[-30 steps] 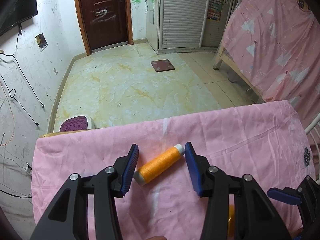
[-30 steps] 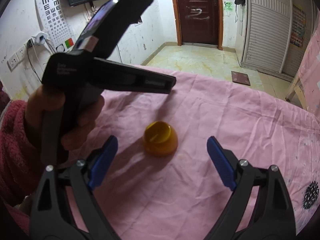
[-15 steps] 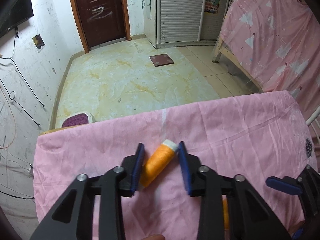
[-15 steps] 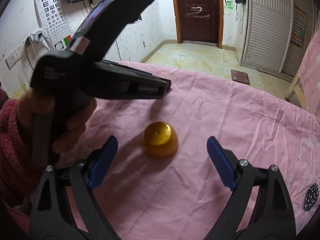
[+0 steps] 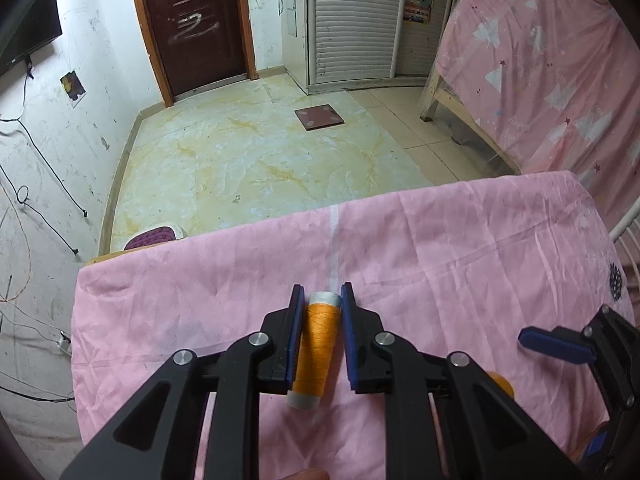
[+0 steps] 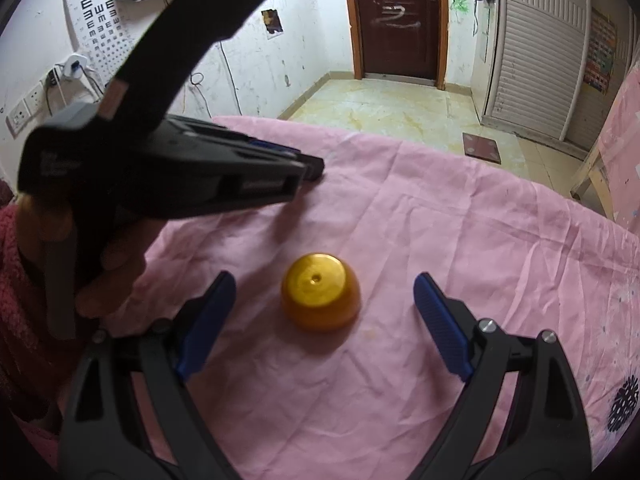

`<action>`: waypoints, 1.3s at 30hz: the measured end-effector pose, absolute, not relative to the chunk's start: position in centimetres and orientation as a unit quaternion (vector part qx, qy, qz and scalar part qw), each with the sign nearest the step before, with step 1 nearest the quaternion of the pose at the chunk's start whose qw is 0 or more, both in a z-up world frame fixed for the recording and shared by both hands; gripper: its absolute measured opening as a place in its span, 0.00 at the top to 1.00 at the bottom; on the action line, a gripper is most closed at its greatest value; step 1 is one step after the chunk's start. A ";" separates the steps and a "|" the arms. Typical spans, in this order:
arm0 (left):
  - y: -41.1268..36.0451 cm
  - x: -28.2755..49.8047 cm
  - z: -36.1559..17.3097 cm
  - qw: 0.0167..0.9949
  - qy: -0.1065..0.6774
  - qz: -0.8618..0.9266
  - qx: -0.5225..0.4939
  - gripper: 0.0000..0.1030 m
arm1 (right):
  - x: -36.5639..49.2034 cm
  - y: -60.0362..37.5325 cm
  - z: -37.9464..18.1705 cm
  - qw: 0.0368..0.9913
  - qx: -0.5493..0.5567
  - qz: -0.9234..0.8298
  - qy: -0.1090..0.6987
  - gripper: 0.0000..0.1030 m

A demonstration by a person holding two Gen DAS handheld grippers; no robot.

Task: Collect trash
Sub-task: 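Hold the spool in the left gripper while the right grasps the orange cup, then carry the spool and orange cup over to the yellow bin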

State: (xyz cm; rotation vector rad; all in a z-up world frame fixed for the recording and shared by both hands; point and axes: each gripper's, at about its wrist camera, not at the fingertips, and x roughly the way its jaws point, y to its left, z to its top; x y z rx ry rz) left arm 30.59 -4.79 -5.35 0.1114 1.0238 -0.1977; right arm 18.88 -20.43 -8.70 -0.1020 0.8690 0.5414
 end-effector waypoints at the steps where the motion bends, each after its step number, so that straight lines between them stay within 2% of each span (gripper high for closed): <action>1: -4.8 30.6 -5.3 0.865 0.489 -0.094 0.053 0.89 | 19.0 -20.5 -8.6 0.871 -0.050 0.258 0.416 0.18; 4: -5.1 30.5 -5.1 0.865 0.490 -0.090 0.059 0.89 | 19.2 -20.1 -8.7 0.871 -0.055 0.253 0.418 0.36; 6: -5.3 30.3 -5.0 0.865 0.490 -0.089 0.065 0.90 | 19.2 -19.9 -8.8 0.869 -0.060 0.253 0.421 0.41; 8: -5.4 30.2 -4.9 0.865 0.489 -0.090 0.063 0.90 | 19.2 -19.6 -8.9 0.869 -0.067 0.250 0.423 0.54; 10: -5.2 30.0 -4.8 0.867 0.488 -0.092 0.054 0.91 | 19.2 -19.5 -9.0 0.869 -0.071 0.246 0.423 0.61; 39: -5.9 25.6 -0.8 0.894 0.442 -0.061 0.040 0.92 | 15.9 -26.1 -5.7 0.911 0.000 0.213 0.354 0.61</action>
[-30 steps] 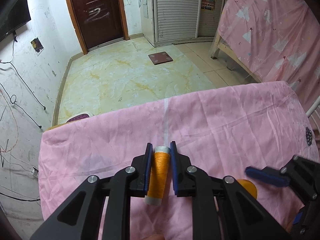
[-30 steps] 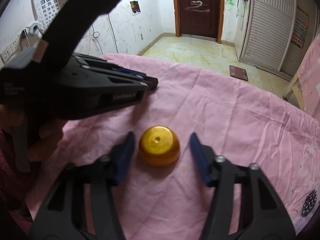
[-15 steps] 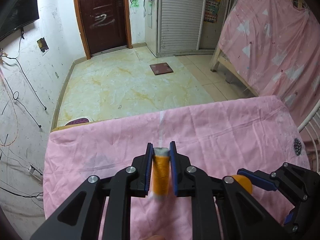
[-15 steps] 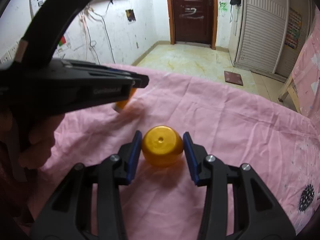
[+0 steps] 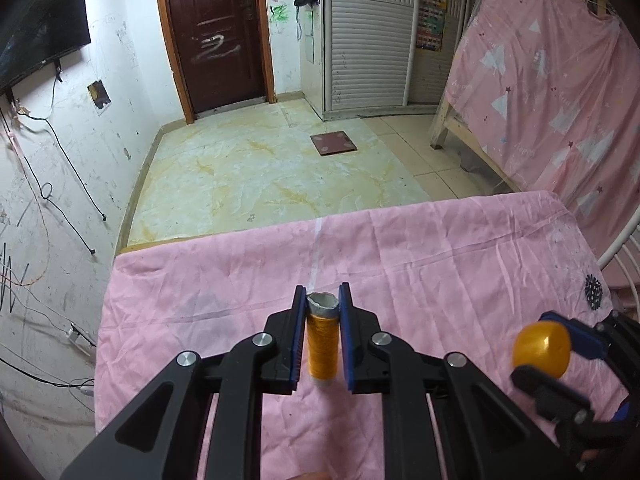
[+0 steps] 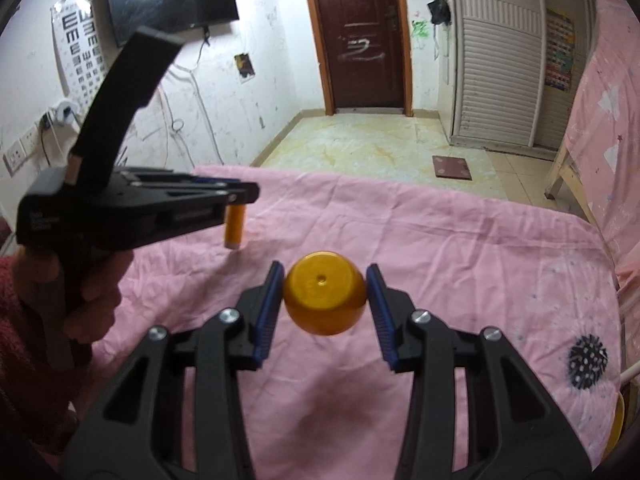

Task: Collect trash
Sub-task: 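Carry the spool and orange cup over to the yellow bin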

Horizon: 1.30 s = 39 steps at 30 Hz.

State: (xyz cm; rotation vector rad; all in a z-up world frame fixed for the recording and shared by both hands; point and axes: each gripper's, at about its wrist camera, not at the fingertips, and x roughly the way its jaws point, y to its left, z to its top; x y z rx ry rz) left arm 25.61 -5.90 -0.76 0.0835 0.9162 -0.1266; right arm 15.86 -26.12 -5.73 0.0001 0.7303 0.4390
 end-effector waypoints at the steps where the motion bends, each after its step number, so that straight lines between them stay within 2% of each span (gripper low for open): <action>1: -6.2 25.5 -0.4 0.896 0.439 -0.061 0.041 0.92 | 15.9 -26.4 -5.6 0.912 0.003 0.212 0.352 0.61; 10: -9.5 23.5 2.4 0.905 0.416 -0.077 0.054 0.92 | 14.4 -31.1 -4.7 0.925 0.030 0.188 0.330 0.61; 30: -25.3 18.5 5.1 0.902 0.380 -0.176 0.102 0.92 | 7.6 -47.6 -3.7 0.952 0.120 0.065 0.275 0.61; 39: -32.2 15.6 5.5 0.892 0.369 -0.230 0.124 0.92 | 4.8 -54.9 -5.2 0.951 0.159 -0.003 0.264 0.61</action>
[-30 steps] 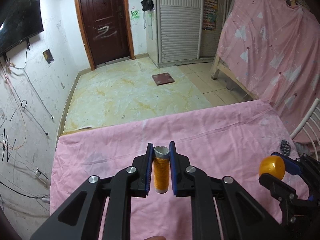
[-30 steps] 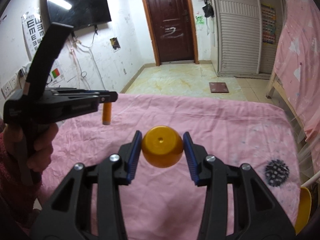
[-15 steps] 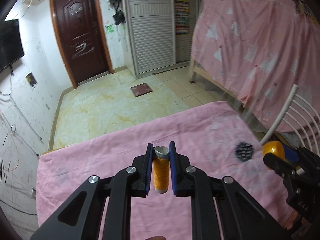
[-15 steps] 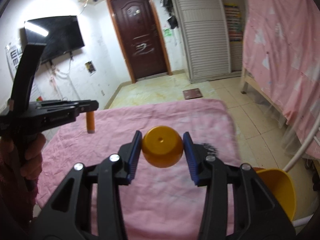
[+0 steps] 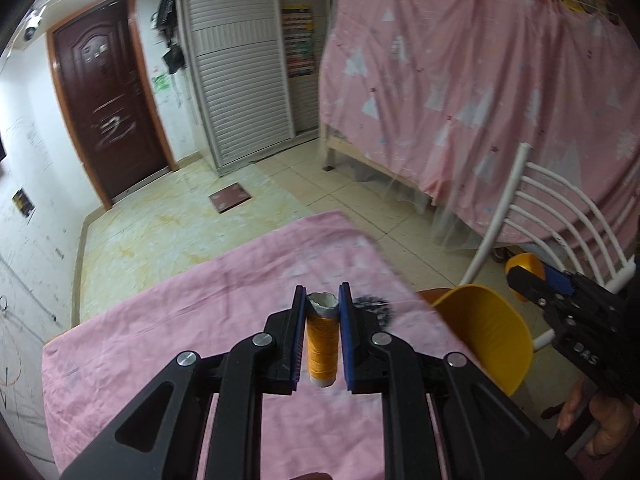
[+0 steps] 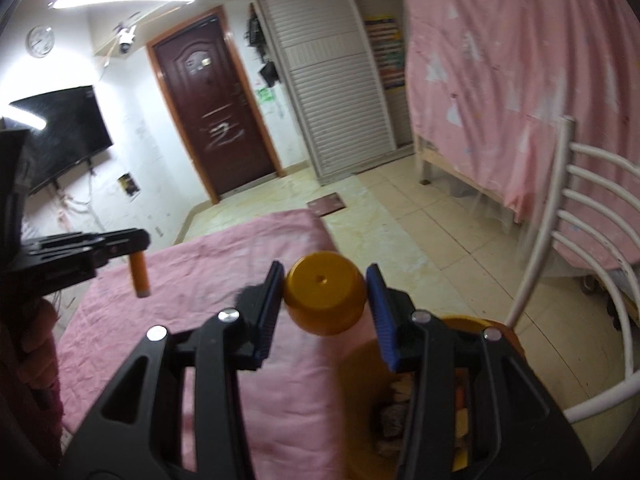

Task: Collect trash
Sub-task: 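Carry the spool and orange cup over to the yellow bin, then open both grippers above the yellow bin to drop the items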

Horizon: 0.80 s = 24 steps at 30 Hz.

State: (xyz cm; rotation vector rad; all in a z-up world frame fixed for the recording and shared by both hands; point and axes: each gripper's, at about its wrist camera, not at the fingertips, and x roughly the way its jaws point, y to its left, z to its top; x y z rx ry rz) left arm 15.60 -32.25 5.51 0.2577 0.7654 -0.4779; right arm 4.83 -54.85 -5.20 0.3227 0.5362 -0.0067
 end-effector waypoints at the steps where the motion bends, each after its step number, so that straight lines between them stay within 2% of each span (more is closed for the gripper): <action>1: -32.9 15.3 5.5 0.890 0.369 -0.236 0.125 0.92 | 4.6 -55.6 -5.5 0.951 0.162 -0.011 0.264 0.61; 11: -38.9 13.2 4.9 0.875 0.370 -0.280 0.139 0.92 | 3.4 -60.1 -7.5 0.944 0.170 -0.067 0.274 0.60; 12: -39.4 12.7 4.8 0.873 0.370 -0.285 0.139 0.92 | 3.3 -60.5 -7.7 0.943 0.172 -0.070 0.276 0.54; 13: -40.1 12.4 4.7 0.870 0.371 -0.293 0.139 0.92 | 3.3 -60.7 -7.8 0.942 0.175 -0.074 0.277 0.39; 14: -40.7 12.2 4.6 0.868 0.372 -0.297 0.140 0.92 | 3.2 -61.2 -8.0 0.941 0.180 -0.076 0.276 0.31; 24: -45.3 10.8 2.8 0.848 0.386 -0.335 0.143 0.92 | 1.3 -64.7 -7.8 0.939 0.219 -0.103 0.246 0.31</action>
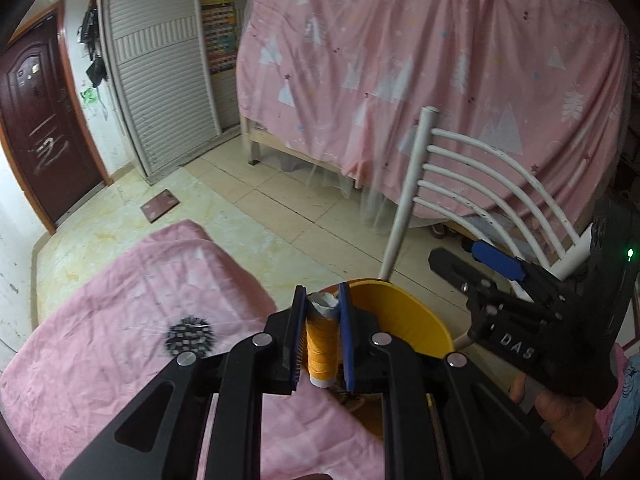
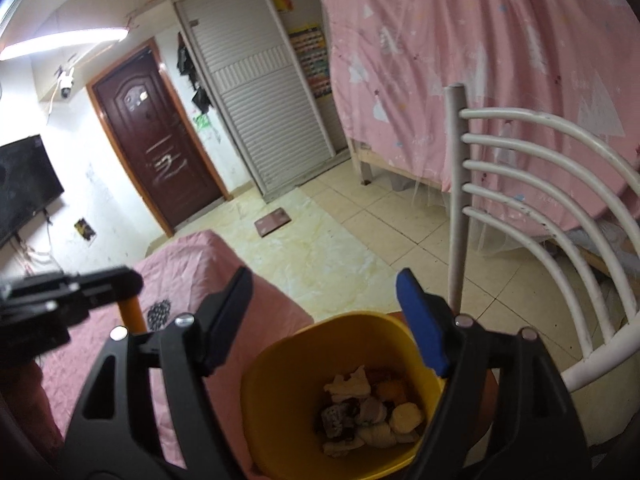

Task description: Collect trash

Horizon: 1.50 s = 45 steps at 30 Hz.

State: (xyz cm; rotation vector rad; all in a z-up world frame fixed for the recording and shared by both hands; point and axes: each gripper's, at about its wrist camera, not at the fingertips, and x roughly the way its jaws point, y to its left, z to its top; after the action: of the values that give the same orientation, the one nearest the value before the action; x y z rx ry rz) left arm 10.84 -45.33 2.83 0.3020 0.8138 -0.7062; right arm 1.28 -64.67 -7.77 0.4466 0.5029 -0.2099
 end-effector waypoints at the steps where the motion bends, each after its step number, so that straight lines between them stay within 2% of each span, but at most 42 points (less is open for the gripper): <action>1: -45.5 10.7 2.8 0.846 0.385 -0.342 0.136 0.92 | 0.9 -65.1 -7.7 0.938 0.226 -0.107 0.241 0.31; 5: -46.0 10.8 2.4 0.841 0.390 -0.355 0.117 0.90 | 0.3 -65.7 -7.6 0.937 0.236 -0.113 0.232 0.30; 6: -46.1 10.9 2.3 0.840 0.393 -0.355 0.116 0.86 | 0.3 -65.7 -7.6 0.937 0.238 -0.113 0.230 0.30; 8: -46.1 11.2 2.0 0.837 0.401 -0.354 0.113 0.69 | 0.4 -65.6 -7.6 0.937 0.237 -0.111 0.232 0.30; 9: -46.0 11.3 1.9 0.836 0.404 -0.355 0.111 0.53 | 0.4 -65.5 -7.7 0.937 0.236 -0.110 0.233 0.30; 10: -45.8 11.4 1.9 0.837 0.404 -0.354 0.109 0.41 | 0.6 -65.2 -7.7 0.937 0.235 -0.108 0.234 0.30; 12: -45.4 11.5 1.9 0.842 0.400 -0.347 0.106 0.37 | 1.0 -64.9 -7.6 0.938 0.231 -0.105 0.237 0.30; 17: -43.9 12.2 1.8 0.848 0.402 -0.331 0.098 0.32 | 1.4 -64.0 -7.7 0.939 0.223 -0.097 0.241 0.30; 19: -43.2 12.3 1.8 0.851 0.402 -0.325 0.094 0.25 | 1.4 -63.9 -7.8 0.940 0.221 -0.094 0.241 0.19; 22: -42.1 12.6 1.8 0.857 0.397 -0.316 0.090 0.20 | 1.5 -63.3 -7.6 0.942 0.217 -0.088 0.240 0.16; 26: -39.8 12.9 1.9 0.870 0.386 -0.295 0.082 0.17 | 1.7 -62.3 -7.3 0.944 0.215 -0.079 0.238 0.06; 45: -22.4 13.0 1.8 0.946 0.316 -0.050 0.056 0.15 | 4.8 -48.4 -5.9 0.957 0.112 0.026 0.266 0.06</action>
State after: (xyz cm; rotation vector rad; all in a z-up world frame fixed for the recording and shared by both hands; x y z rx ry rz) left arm 13.02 -22.44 1.83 0.1133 0.6444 -0.1014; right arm 4.80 -48.42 -5.90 0.2282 0.5391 0.0534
